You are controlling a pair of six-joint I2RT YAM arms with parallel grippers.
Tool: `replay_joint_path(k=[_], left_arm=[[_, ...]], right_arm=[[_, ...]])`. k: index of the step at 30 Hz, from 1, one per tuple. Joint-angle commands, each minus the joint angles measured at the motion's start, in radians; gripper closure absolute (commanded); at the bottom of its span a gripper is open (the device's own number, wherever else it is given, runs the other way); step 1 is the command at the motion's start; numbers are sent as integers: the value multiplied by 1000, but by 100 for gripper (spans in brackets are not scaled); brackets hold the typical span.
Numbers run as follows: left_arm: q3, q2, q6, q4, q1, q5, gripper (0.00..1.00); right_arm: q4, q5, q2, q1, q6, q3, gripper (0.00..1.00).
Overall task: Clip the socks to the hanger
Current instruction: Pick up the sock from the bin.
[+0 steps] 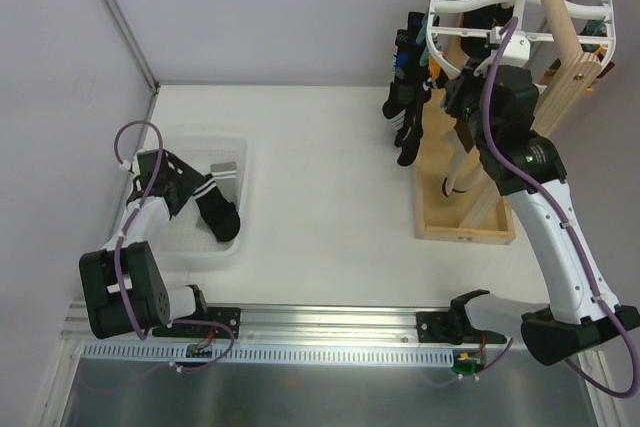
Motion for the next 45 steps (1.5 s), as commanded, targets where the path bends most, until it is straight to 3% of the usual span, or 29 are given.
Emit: replay_joint_path(k=[1,15,22,28,30,38,45], left_arm=[[-4,50,-33,172,10,8,27],[-67,207,-54,381,15,101,34],[-42,271,-66,411,13,166,55],[-48,298,-62,453,13,212,91],[-52,269,-43,455,15,204,100],[-24,14,36,409,10,197,100],[71,-225,324,370,-111,299,100]], right_arm=[[41,-9,-30,-6,-13,11,99],[26,4,-27,-6,-36,37,99],[16,13,-34,-6,-39,41,99],[7,34,-47,-6,-47,41,99],[6,34,-48,-6,-45,40,99],[-4,17,-30,-7,-38,61,99],[4,-16,-25,-13,4,58,99]])
